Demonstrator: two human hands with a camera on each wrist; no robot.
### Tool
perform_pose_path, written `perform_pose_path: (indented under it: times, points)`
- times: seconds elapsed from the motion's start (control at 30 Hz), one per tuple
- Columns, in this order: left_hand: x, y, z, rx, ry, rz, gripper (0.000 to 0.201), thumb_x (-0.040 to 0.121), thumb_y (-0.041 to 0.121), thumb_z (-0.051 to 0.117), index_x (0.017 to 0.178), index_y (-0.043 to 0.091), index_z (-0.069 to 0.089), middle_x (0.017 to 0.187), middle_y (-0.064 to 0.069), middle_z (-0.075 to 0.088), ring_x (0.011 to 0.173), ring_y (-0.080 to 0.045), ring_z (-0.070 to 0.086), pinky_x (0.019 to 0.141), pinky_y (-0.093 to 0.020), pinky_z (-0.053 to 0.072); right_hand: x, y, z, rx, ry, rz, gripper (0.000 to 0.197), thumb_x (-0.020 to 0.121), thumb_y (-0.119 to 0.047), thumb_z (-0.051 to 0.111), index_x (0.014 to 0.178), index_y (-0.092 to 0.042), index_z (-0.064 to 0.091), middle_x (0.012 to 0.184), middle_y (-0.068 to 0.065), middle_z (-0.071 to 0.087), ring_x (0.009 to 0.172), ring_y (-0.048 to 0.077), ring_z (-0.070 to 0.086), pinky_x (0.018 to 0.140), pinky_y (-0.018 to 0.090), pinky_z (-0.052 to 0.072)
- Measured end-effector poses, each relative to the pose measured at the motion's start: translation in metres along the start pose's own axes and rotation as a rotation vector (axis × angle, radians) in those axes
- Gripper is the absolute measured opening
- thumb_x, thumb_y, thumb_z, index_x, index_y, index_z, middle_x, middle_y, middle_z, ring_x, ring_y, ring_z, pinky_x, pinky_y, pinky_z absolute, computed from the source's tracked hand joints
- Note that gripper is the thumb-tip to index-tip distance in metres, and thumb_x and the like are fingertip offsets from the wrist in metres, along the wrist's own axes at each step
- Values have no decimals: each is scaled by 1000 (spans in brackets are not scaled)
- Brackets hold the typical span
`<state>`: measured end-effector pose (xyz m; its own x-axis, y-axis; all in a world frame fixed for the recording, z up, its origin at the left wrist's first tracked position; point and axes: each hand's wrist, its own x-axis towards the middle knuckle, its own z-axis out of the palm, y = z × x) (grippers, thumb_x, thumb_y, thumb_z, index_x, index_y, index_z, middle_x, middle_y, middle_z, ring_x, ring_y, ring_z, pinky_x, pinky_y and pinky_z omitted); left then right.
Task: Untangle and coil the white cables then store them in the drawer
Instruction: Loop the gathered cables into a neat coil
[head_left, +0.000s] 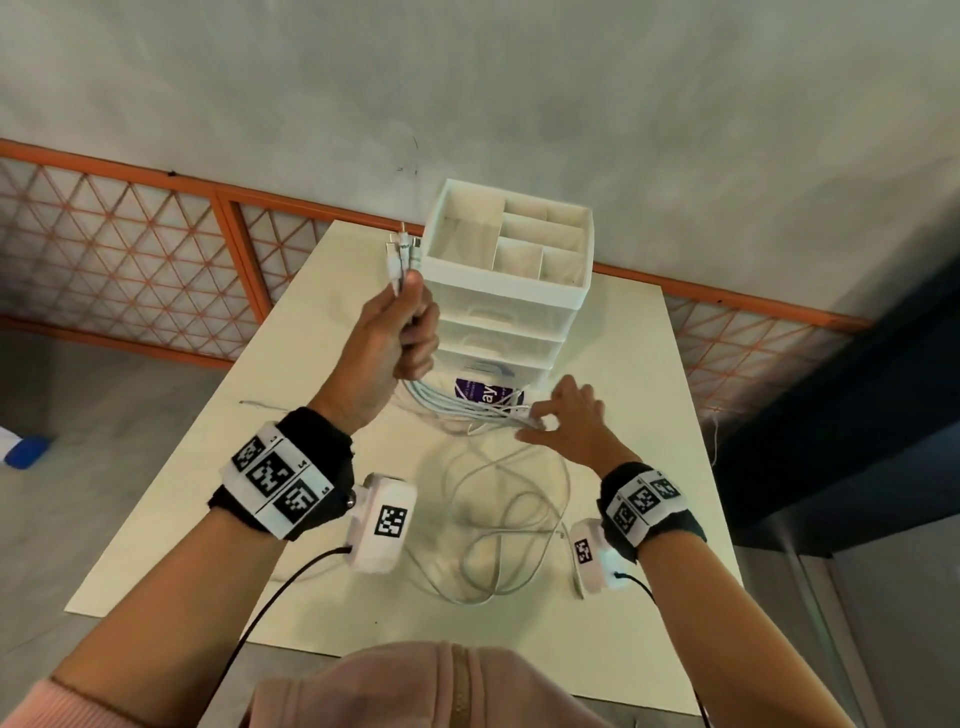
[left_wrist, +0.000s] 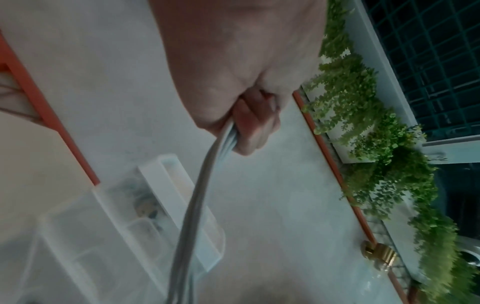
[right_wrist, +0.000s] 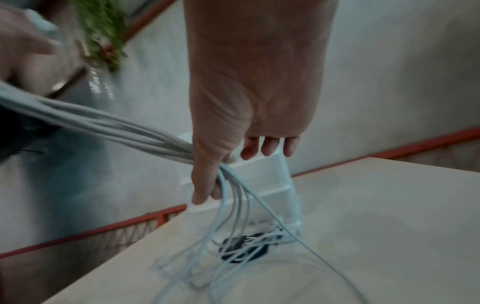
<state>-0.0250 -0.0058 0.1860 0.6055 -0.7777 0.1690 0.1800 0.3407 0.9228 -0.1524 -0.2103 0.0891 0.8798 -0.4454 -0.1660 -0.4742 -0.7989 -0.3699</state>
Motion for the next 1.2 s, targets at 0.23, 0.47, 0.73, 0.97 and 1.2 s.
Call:
perform_pose_path:
  times: [0.23,0.47,0.73,0.97,1.2]
  points:
    - [-13,-26,-20,896,-24,-117,29,66,38,82,71,22,58,51,7,34,46,-8,29,46,-19,23,-4,-7,-44,342,101,-134,17,71,-16,80,75,-7,68,83,2,61,83,10,49,78,30,35]
    - [-6,-36,-7,1018,-33,-22,25,86,32,65,62,30,61,44,11,44,40,-4,40,44,-15,29,-19,-55,-95,602,-59,-275,22,84,-8,68,65,-8,56,39,-8,47,34,9,44,41,20,39]
    - [3,-14,-32,1147,269,345,21,90,21,63,97,1,66,68,-1,59,56,-16,47,54,-6,34,-11,-1,-77,440,-95,-75,51,81,-40,70,41,-17,47,36,-4,48,37,9,43,51,12,39]
    - [1,-42,-64,1258,374,104,30,88,27,65,83,-2,65,73,-29,66,69,-44,61,58,-36,39,-14,26,-91,551,43,-69,51,77,-49,63,79,2,66,54,-1,48,46,4,44,56,23,39]
    - [-1,-41,-47,937,291,-111,35,65,34,84,76,19,53,54,2,36,46,-8,30,47,-19,26,-8,-11,-135,444,271,-175,36,93,-40,53,68,-20,68,52,-9,50,54,10,42,58,25,34]
